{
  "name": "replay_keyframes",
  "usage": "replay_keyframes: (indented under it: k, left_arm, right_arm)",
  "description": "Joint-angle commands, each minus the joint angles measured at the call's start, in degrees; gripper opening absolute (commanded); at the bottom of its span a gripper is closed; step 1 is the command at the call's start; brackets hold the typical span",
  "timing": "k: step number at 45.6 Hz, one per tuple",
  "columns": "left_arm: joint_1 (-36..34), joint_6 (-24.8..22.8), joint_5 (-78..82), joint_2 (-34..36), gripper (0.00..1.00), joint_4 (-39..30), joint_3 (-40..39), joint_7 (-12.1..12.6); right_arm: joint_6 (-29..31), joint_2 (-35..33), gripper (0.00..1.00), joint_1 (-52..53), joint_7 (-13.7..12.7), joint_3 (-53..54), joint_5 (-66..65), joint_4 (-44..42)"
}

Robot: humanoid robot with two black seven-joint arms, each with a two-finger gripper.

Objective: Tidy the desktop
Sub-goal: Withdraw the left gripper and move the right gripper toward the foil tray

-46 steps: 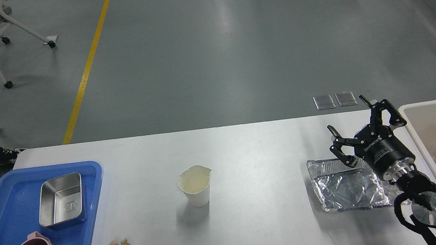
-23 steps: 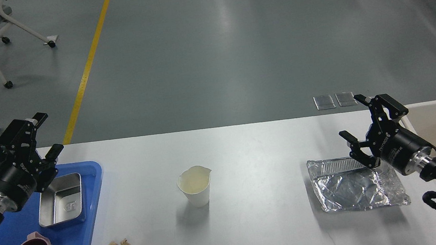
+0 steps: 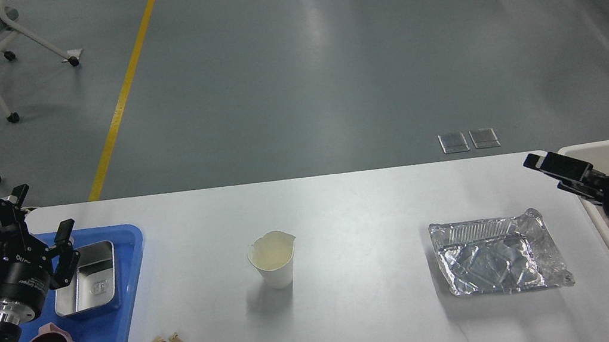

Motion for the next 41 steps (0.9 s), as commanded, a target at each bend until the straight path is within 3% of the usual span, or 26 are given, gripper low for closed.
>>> replay_keyframes:
  k: [1, 9, 18, 27, 34, 41]
  left_arm:
    - [-0.15, -4.30, -0.07, -3.34, 0.96, 3.26, -3.17, 0.43]
    - [-2.43, -12.64, -1.38, -8.26, 0.96, 14.23, -4.85, 0.16]
    - [-6.83, -23.37, -1.30, -13.71, 0.96, 25.32, -4.67, -0.28]
    - [-8.59, -24.26, -1.30, -15.21, 0.96, 28.74, -4.32, -0.45]
    - [-9.20, -24.96, -1.38, -16.26, 0.96, 31.65, -4.76, -0.63]
    - [-9.11, -24.96, -1.38, -17.67, 0.96, 31.65, -4.41, -1.33]
  right_arm:
    - [0.06, -7.36, 1.00, -1.28, 0.30, -2.59, -4.78, 5.19]
    - [-0.03, -19.05, 1.00, -7.25, 0.13, -5.15, -8.13, 7.22]
    - [-0.11, -26.97, 1.00, -10.51, 0.13, -5.85, -8.14, 6.95]
    - [-0.38, -33.92, 1.00, -10.86, 0.30, -8.92, -8.22, 7.22]
    - [-2.40, -33.05, 1.00, -10.77, 0.04, -9.80, -11.03, 6.69]
    - [-2.66, -19.70, 1.00, -10.07, -1.10, -10.42, -20.51, 2.39]
